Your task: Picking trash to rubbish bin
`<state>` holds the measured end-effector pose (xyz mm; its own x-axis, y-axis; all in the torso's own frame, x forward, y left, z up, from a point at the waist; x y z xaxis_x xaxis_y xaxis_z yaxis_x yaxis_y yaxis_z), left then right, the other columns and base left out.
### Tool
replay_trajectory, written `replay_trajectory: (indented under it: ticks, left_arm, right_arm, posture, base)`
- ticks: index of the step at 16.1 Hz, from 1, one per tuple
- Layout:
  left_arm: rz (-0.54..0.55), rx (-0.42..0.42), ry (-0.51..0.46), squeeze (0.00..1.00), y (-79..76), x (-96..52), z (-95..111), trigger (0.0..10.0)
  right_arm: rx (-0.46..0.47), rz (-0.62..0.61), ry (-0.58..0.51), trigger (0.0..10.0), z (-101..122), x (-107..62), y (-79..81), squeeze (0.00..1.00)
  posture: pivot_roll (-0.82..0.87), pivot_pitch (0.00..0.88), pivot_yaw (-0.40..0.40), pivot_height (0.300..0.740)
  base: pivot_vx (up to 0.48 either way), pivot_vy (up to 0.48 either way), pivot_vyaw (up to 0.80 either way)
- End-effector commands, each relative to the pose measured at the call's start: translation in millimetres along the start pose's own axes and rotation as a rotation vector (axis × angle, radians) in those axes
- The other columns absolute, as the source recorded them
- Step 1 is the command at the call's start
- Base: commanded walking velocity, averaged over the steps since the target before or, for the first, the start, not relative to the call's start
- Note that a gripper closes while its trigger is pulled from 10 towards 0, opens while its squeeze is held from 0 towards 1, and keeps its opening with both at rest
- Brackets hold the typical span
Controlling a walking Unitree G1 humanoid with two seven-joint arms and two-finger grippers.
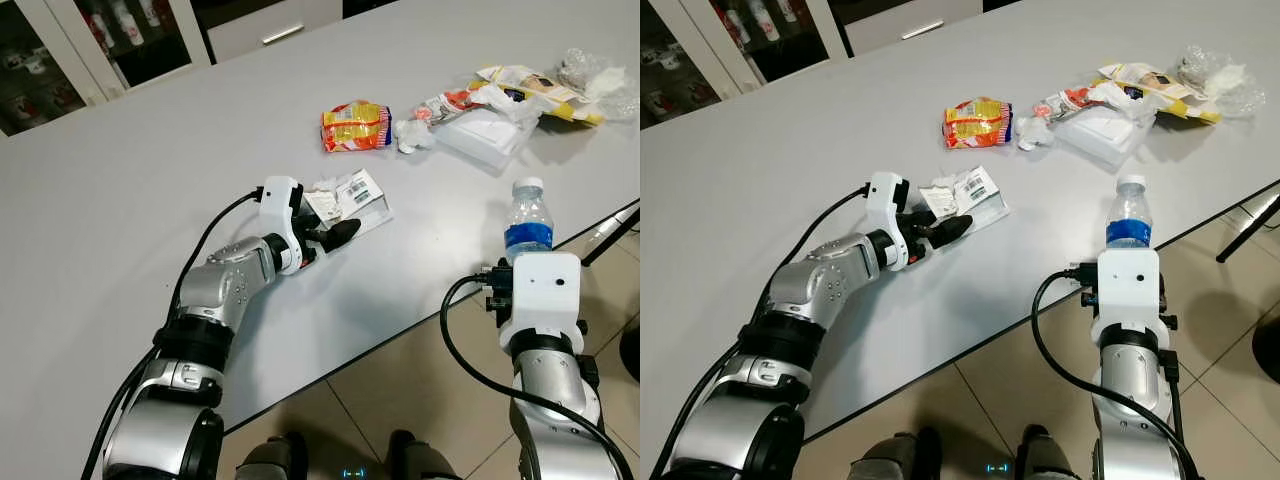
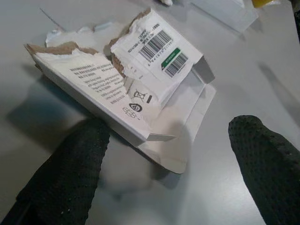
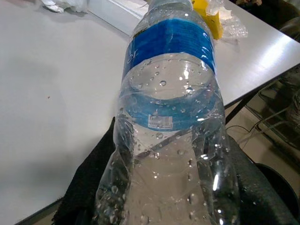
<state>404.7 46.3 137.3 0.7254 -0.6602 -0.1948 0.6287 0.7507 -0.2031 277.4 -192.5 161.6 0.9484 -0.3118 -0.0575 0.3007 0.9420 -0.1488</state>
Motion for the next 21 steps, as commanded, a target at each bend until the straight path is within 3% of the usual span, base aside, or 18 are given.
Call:
replay_trajectory:
  ticks: [1, 8, 9, 10, 11, 14, 21]
  left_arm:
    - [-0.004, 0.019, 0.009, 0.0, -0.5, 1.4, 0, 10.0]
    - [0.067, 0.057, -0.013, 0.0, 7.6, 13.8, -5, 10.0]
    - [0.096, 0.07, -0.017, 0.0, 12.9, 14.1, -8, 8.5]
    - [0.11, 0.075, -0.017, 0.0, 15.2, 14.0, -10, 8.5]
    - [0.119, 0.08, -0.015, 0.0, 17.1, 14.1, -11, 0.2]
    - [0.17, 0.098, -0.006, 0.0, 26.6, 13.3, -18, 0.0]
    - [0.195, 0.114, -0.011, 0.0, 30.7, 14.1, -22, 0.0]
  right_arm:
    - [0.005, -0.011, 0.001, 10.0, 1, -3.1, -2.8, 0.0]
    - [0.008, -0.021, 0.007, 10.0, 1, -6.4, -4.0, 0.0]
    - [0.009, -0.021, 0.005, 10.0, 1, -6.1, -3.6, 0.0]
    - [0.009, -0.021, 0.004, 10.0, 1, -6.0, -3.5, 0.0]
    - [0.008, -0.021, 0.003, 10.0, 2, -5.8, -3.2, 0.0]
    - [0.006, -0.021, 0.0, 10.0, 2, -6.0, -3.2, 0.0]
    - [0.006, -0.021, -0.004, 10.0, 3, -4.8, -3.0, 0.0]
  posture:
    - [-0.01, 0.193, 0.109, 0.74]
    - [-0.03, 0.198, 0.114, 0.74]
    - [-0.03, 0.197, 0.114, 0.74]
    - [-0.03, 0.197, 0.114, 0.74]
    - [-0.03, 0.197, 0.115, 0.74]
    - [-0.04, 0.197, 0.117, 0.74]
    - [-0.03, 0.191, 0.119, 0.74]
  base:
    - [0.0, 0.0, 0.0]
    - [0.0, 0.0, 0.0]
    - [0.0, 0.0, 0.0]
    - [0.0, 0.0, 0.0]
    - [0.0, 0.0, 0.0]
    - [0.0, 0.0, 0.0]
    - [0.0, 0.0, 0.0]
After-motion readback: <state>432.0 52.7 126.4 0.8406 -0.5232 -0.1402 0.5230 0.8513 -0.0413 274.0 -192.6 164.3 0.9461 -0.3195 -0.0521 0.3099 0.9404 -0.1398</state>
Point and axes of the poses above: a point about 5 cm out from each wrist's last joint towards the gripper, its own x axis pointing out of the wrist towards the gripper, its own z axis along the axis of the wrist's last joint, y = z × x, the point moved 6 cm from there along x, pointing out of the wrist towards the gripper, and after that the axes turned 10 degrees about x, right-handed, at the moved point
